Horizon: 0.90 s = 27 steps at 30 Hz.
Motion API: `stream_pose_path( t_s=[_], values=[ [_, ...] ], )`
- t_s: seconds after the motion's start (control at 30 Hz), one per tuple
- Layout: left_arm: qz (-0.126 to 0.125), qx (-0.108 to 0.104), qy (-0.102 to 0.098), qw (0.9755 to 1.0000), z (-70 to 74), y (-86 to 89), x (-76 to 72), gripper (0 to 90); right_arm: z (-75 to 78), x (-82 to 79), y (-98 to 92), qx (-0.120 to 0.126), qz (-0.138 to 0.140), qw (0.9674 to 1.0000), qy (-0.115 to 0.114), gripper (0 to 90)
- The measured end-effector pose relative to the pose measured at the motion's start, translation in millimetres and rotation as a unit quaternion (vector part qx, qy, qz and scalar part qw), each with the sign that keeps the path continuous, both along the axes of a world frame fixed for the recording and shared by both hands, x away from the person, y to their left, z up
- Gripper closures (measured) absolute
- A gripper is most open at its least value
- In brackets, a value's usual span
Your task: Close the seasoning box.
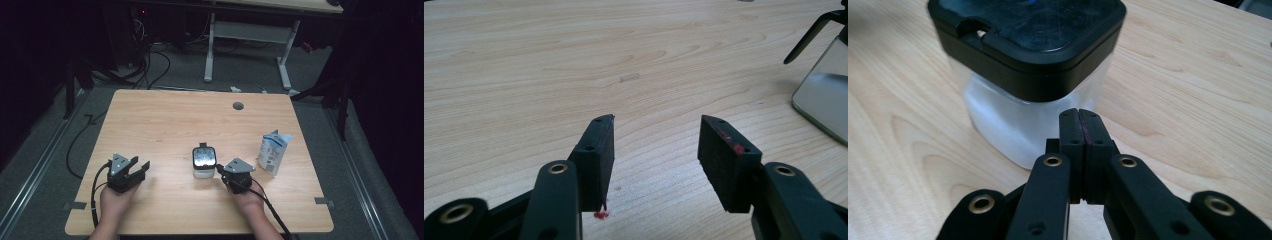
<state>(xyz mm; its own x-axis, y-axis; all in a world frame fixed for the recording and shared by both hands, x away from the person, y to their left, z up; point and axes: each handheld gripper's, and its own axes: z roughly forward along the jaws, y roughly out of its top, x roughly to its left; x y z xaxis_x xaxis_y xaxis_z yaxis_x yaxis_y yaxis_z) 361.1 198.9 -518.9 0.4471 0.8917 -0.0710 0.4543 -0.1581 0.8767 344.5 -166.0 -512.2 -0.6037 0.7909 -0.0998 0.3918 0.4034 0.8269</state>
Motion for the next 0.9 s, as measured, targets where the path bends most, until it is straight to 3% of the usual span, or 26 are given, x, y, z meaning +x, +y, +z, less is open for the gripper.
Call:
stream_pose_path(
  t_s=[0.2, 0.37, 0.53, 0.57, 0.6, 0.63, 0.77, 0.83, 0.9],
  values=[
    [-0.005, 0.005, 0.003, 1.0, -0.7, -2.1, 0.7, 49.2, 0.1, -7.7, 4.4, 0.002, 0.009, 0.9999, -0.003, 87.6],
    [-0.007, 0.006, 0.003, 1.0, -1.1, -2.1, 0.2, 49.2, 4.5, -11.1, -3.4, 0.002, 0.005, 0.9999, -0.009, 83.1],
    [-0.009, 0.006, 0.005, 0.9999, -1.7, -2.2, 0.4, 49.1, 5.3, -15.5, -25.4, -0.004, -0.015, 0.9999, -0.008, 76.5],
    [-0.011, 0.006, 0.007, 0.9999, -1.9, -2.6, 0.5, 49.1, 3.9, -19.1, -42.8, -0.007, -0.033, 0.9994, -0.009, 69.4],
    [-0.011, 0.006, 0.007, 0.9999, -1.9, -2.6, 0.5, 49.0, 3.9, -19.1, -42.8, -0.007, -0.033, 0.9994, -0.009, 69.4],
    [-0.013, 0.006, 0.008, 0.9999, -2.5, -3.7, 0.6, 49.0, 2.9, -23.3, -59.3, -0.01, -0.05, 0.9986, -0.009, 64.5],
    [-0.016, 0.009, 0.011, 0.9998, -3.4, -6.3, 0.8, 48.1, 2.2, -30.2, -80.9, 0.002, -0.074, 0.9972, -0.009, 60.9],
    [-0.022, 0.012, 0.012, 0.9996, -3.8, -10.4, 0.4, 46.5, 1.0, -37.1, -98.5, 0.018, -0.093, 0.9954, -0.011, 58.2],
    [-0.024, 0.015, 0.012, 0.9995, -3.8, -12.7, 0.3, 45.5, 0.7, -39.2, -104.4, 0.029, -0.101, 0.9944, -0.008, 56.9]
  ],
)
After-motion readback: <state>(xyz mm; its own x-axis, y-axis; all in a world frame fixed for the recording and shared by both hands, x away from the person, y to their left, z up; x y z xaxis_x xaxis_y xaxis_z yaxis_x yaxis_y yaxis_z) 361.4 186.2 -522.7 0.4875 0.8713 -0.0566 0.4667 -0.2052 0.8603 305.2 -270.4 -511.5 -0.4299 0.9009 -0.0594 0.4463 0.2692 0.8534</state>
